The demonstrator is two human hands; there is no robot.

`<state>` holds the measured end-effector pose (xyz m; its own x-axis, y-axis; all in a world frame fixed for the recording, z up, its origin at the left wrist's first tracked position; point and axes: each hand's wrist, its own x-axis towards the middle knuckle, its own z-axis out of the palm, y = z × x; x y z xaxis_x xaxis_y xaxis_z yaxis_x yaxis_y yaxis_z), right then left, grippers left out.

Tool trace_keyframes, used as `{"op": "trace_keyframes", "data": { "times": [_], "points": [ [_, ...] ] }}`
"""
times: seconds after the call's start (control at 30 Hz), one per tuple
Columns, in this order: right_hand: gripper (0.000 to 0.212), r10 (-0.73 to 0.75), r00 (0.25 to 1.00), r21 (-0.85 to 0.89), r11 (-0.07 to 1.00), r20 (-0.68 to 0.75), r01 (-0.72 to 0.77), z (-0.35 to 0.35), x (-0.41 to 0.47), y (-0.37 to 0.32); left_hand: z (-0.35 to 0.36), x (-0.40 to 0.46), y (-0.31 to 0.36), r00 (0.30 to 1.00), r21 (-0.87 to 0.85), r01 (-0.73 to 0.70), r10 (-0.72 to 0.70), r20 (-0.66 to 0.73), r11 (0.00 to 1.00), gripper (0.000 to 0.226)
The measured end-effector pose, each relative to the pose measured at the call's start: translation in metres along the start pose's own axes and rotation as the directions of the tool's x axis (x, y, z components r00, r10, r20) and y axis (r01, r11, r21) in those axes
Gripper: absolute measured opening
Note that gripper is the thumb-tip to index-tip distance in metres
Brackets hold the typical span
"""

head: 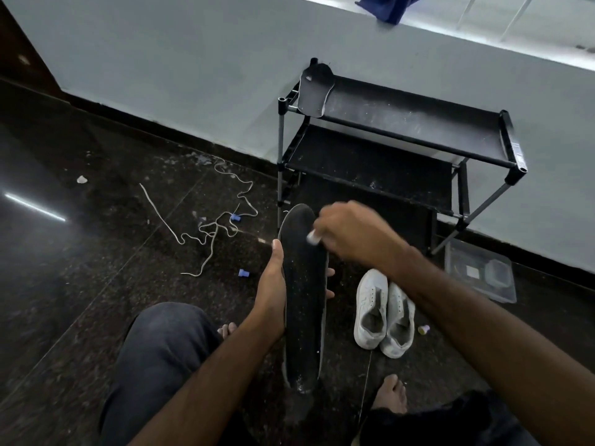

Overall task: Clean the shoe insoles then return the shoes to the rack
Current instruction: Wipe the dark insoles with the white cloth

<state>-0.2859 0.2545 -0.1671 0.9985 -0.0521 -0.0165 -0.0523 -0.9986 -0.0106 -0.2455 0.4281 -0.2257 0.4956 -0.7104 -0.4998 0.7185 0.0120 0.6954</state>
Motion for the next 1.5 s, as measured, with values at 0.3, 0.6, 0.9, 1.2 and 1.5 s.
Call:
{"op": "trace_keyframes", "data": {
  "times": [0.3, 0.6, 0.9, 1.2, 1.5],
  "points": [
    [0.012, -0.002, 0.997, 0.281, 0.959, -0.082, 0.025, -0.009, -0.004, -0.030, 0.002, 0.002, 0.000, 1.000, -0.065, -0.012, 0.010, -0.026, 0.998, 0.073],
    [0.012, 0.308, 0.888, 0.135, 0.951, -0.342, -0.278, -0.015, 0.012, 0.024, -0.004, 0.003, 0.003, 1.000, -0.060, -0.004, 0.004, -0.005, 0.998, 0.079],
    [0.021, 0.055, 0.998, 0.278, 0.959, -0.003, -0.052, 0.008, -0.010, -0.039, -0.004, 0.004, -0.003, 0.998, -0.208, 0.015, -0.003, 0.057, 0.978, 0.072],
    [0.021, 0.327, 0.920, 0.392, 0.892, -0.218, -0.224, -0.016, -0.004, -0.023, 0.004, 0.002, -0.004, 0.997, -0.198, 0.022, -0.006, 0.081, 0.980, 0.072],
    [0.014, 0.061, 0.996, 0.589, 0.803, 0.066, -0.088, -0.036, -0.025, -0.018, -0.001, 0.001, -0.001, 0.995, -0.170, 0.017, 0.001, 0.102, 0.985, 0.074]
  ]
}}
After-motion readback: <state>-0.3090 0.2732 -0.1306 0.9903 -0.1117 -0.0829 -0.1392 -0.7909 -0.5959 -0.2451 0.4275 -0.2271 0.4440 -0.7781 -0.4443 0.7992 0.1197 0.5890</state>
